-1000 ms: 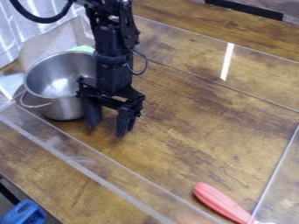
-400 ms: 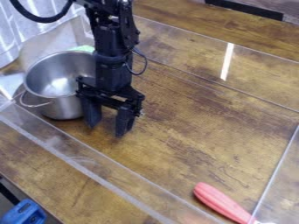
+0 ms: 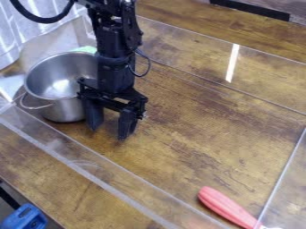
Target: Put the green object in the silver pot
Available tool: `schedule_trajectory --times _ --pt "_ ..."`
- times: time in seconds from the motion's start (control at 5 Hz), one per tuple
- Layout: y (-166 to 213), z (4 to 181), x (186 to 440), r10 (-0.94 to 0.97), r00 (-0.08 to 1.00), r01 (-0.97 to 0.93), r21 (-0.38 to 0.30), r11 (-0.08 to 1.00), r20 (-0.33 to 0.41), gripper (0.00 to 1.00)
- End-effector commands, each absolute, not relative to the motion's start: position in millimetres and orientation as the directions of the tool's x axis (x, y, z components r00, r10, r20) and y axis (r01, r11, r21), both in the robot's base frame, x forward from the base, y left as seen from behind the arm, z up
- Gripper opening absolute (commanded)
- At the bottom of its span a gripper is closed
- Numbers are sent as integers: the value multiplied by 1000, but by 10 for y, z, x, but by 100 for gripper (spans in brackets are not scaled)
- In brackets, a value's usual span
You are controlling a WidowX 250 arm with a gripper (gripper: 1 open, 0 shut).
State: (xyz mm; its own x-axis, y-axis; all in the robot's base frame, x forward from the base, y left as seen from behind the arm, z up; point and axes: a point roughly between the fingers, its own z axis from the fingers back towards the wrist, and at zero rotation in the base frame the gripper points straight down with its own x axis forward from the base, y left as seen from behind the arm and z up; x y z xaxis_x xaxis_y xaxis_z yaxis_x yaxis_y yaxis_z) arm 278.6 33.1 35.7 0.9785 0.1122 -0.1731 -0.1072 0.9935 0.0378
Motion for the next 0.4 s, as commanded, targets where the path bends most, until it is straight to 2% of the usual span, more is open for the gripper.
schedule_trajectory --times 0.0,0.2 --pt "460 490 2821 150 982 -146 44 988 -114 0" --pt "468 473 2824 152 982 -148 46 988 -114 0"
